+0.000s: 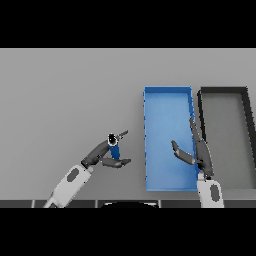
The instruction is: Pick up the blue pipe and place it into the blue bin.
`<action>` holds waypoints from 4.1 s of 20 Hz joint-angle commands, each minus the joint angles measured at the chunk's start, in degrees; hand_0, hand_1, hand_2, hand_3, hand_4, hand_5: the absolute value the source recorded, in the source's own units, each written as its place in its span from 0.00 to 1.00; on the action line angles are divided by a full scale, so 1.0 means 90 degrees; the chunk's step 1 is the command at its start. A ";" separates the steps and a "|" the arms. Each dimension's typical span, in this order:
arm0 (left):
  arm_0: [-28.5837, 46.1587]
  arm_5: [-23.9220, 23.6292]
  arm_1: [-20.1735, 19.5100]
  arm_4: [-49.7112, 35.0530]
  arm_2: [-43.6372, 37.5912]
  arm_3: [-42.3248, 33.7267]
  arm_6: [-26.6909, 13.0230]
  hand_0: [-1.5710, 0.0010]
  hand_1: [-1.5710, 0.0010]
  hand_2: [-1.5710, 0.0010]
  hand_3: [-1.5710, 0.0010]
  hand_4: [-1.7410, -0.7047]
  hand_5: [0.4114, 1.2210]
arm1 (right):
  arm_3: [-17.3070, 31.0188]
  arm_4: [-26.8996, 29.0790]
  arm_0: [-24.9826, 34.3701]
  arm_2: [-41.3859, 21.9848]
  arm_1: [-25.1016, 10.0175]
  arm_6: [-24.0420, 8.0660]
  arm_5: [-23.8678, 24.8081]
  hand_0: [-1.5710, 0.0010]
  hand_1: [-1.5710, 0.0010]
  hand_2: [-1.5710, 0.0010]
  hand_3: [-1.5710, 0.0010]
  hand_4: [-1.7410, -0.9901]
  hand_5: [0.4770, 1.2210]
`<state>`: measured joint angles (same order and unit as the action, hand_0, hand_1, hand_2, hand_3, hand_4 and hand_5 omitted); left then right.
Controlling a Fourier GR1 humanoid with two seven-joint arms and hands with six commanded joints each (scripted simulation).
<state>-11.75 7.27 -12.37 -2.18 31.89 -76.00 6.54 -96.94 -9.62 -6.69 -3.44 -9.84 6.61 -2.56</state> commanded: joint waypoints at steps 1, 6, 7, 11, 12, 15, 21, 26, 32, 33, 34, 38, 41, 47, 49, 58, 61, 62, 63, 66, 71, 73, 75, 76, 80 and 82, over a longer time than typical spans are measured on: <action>-0.0035 0.0040 0.0082 -0.0142 -0.0084 0.0085 0.0038 1.00 0.97 0.90 0.92 0.54 0.17 | -0.0058 0.0038 -0.0012 0.0015 -0.0032 0.0029 -0.0031 1.00 1.00 1.00 1.00 0.70 0.24; 0.0080 0.0039 0.0327 -0.0373 -0.0164 0.0209 0.0185 0.49 0.42 0.36 0.34 0.24 0.69 | -0.0132 0.0048 -0.0087 -0.0041 0.0076 0.0102 -0.0003 1.00 1.00 1.00 1.00 0.69 0.24; 0.0041 0.0015 0.0394 -0.0368 -0.0123 0.0176 0.0092 0.39 0.33 0.29 0.29 0.19 0.75 | -0.0092 0.0079 -0.0017 0.0004 0.0036 -0.0035 -0.0020 1.00 1.00 1.00 1.00 0.68 0.25; 0.0111 -0.0236 0.0404 -0.0119 0.0070 0.0016 0.0359 0.16 0.14 0.12 0.12 0.22 0.90 | -0.0075 0.0156 0.0003 -0.0010 0.0063 -0.0081 -0.0088 1.00 1.00 1.00 1.00 0.69 0.23; 0.0155 -0.0286 0.0433 -0.0071 0.0077 -0.0043 0.0494 0.13 0.11 0.09 0.10 0.23 0.92 | -0.0004 0.0159 0.0121 -0.0011 0.0081 -0.0202 -0.0081 1.00 1.00 1.00 1.00 0.69 0.22; 0.0024 -0.0332 0.0519 -0.0080 -0.0013 -0.0242 0.0505 0.07 0.06 0.05 0.05 0.25 0.96 | 0.0110 0.0213 0.0211 0.0015 0.0105 -0.0208 -0.0103 1.00 1.00 1.00 1.00 0.70 0.20; -0.0192 -0.0185 0.0676 -0.0235 -0.0062 -0.1012 0.0274 0.02 0.01 0.01 0.01 0.27 0.99 | 0.0059 0.0037 0.0232 -0.0013 0.0063 -0.0172 -0.0010 1.00 1.00 1.00 1.00 0.72 0.22; -0.0373 -0.0025 0.0746 -0.0161 0.0052 -0.1568 -0.0181 0.01 0.00 0.00 0.00 0.26 1.00 | 0.0102 -0.0013 0.0249 0.0058 -0.0055 -0.0197 0.0007 1.00 1.00 1.00 1.00 0.77 0.22; -0.0345 0.0103 0.0836 0.0006 -0.0010 -0.1490 -0.0298 0.00 0.00 0.00 0.00 0.27 1.00 | -0.0042 -0.0095 -0.0063 0.0037 0.0064 0.0054 0.0166 1.00 1.00 1.00 1.00 0.80 0.22; -0.0393 0.0139 0.0804 -0.0015 -0.0090 -0.1502 -0.0289 0.00 0.00 0.00 0.00 0.27 1.00 | -0.0148 -0.0144 -0.0204 0.0014 0.0124 0.0073 0.0245 1.00 1.00 1.00 1.00 0.80 0.22; -0.0419 0.0117 0.0844 0.0037 -0.0086 -0.1517 -0.0363 0.00 0.00 0.00 0.00 0.27 1.00 | -0.0265 -0.0198 -0.0353 -0.0011 0.0187 0.0078 0.0328 1.00 1.00 1.00 1.00 0.77 0.22; -0.0305 0.0288 0.0827 0.0061 -0.0131 -0.1546 -0.0245 0.00 0.00 0.00 0.00 0.26 1.00 | -0.0666 -0.0181 -0.0621 -0.0011 0.0285 0.0043 0.0461 1.00 1.00 0.99 1.00 0.74 0.22; -0.0301 0.0341 0.0927 0.0108 -0.0130 -0.1585 -0.0324 0.00 0.00 0.00 0.00 0.26 1.00 | -0.1051 0.1253 -0.0602 0.0003 0.0169 0.0215 -0.0644 1.00 0.99 0.94 1.00 0.72 0.20; -0.0275 0.0481 0.0989 0.0145 -0.0233 -0.1626 -0.0400 0.00 0.00 0.00 0.00 0.26 1.00 | -0.2005 0.3043 0.0540 -0.0171 -0.0871 -0.1483 -0.1814 1.00 0.99 0.93 1.00 0.66 0.12; -0.0253 0.0507 0.1011 0.0218 -0.0247 -0.1606 -0.0413 0.00 0.00 0.00 0.00 0.26 1.00 | -0.2195 0.3116 0.0881 -0.0353 -0.1050 -0.1838 -0.1918 1.00 0.99 0.94 1.00 0.64 0.11; -0.0336 0.0729 0.1157 0.0402 -0.0408 -0.1443 -0.0244 0.00 0.00 0.00 0.00 0.27 1.00 | -0.2118 0.3252 0.2501 -0.1334 -0.0936 -0.2862 -0.2322 1.00 1.00 0.97 1.00 0.61 0.10; -0.0467 0.0865 0.1232 0.0267 -0.0550 -0.1424 -0.0453 0.00 0.00 0.00 0.00 0.27 1.00 | -0.1946 0.3149 0.3008 -0.1540 -0.0785 -0.2967 -0.2416 1.00 1.00 0.97 1.00 0.67 0.10; -0.0419 0.0961 0.1220 0.0190 -0.0572 -0.1421 -0.0522 0.00 0.00 0.00 0.00 0.26 1.00 | -0.1827 0.3108 0.3195 -0.1575 -0.0727 -0.3070 -0.2391 1.00 0.99 0.96 1.00 0.68 0.09; -0.0380 0.1005 0.1264 0.0205 -0.0555 -0.1368 -0.0484 0.00 0.00 0.00 0.00 0.26 1.00 | -0.1746 0.3104 0.3368 -0.1619 -0.0713 -0.3148 -0.2448 0.99 0.99 0.96 1.00 0.69 0.08; -0.0311 0.0951 0.1278 0.0339 -0.0591 -0.1480 -0.0543 0.00 0.00 0.00 0.00 0.26 1.00 | -0.1528 0.3065 0.3664 -0.1766 -0.0588 -0.3313 -0.2555 0.98 0.98 0.95 1.00 0.74 0.06; -0.0287 0.1070 0.1298 0.0458 -0.0675 -0.1433 -0.0520 0.00 0.00 0.00 0.00 0.22 1.00 | -0.0933 0.3012 0.4217 -0.1871 -0.0323 -0.3410 -0.2762 0.79 0.77 0.76 0.85 0.62 0.01; -0.0278 0.1067 0.1322 0.0557 -0.0621 -0.1488 -0.0866 0.00 0.00 0.00 0.00 0.14 1.00 | -0.0901 0.3045 0.4259 -0.1892 -0.0276 -0.3307 -0.2826 0.55 0.55 0.53 0.62 0.45 0.03; -0.0273 0.1011 0.1301 0.0661 -0.0680 -0.1456 -0.0872 0.00 0.00 0.00 0.00 0.09 1.00 | -0.0831 0.3064 0.4315 -0.1932 -0.0148 -0.3370 -0.2763 0.35 0.35 0.34 0.44 0.30 0.10; -0.0186 0.1091 0.1292 0.0554 -0.0690 -0.1566 -0.0791 0.00 0.00 0.00 0.04 0.08 1.00 | -0.0817 0.3180 0.4344 -0.1909 -0.0115 -0.3402 -0.2740 0.28 0.28 0.27 0.39 0.25 0.16; -0.0157 0.1243 0.1512 0.0330 -0.0786 -0.1471 -0.0603 0.00 0.00 0.00 0.05 0.03 1.00 | -0.0794 0.3148 0.4269 -0.2069 0.0010 -0.3267 -0.2632 0.12 0.12 0.11 0.20 0.12 0.61; -0.0140 0.1311 0.1547 0.0376 -0.0822 -0.1482 -0.0690 0.00 0.00 0.00 0.08 0.02 1.00 | -0.0873 0.2996 0.4089 -0.2200 -0.0047 -0.2913 -0.2605 0.07 0.07 0.07 0.14 0.08 0.75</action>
<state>-12.99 19.20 1.53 1.35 24.52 -89.31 0.09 -104.83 17.55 30.09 -23.23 -10.25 -19.25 -26.00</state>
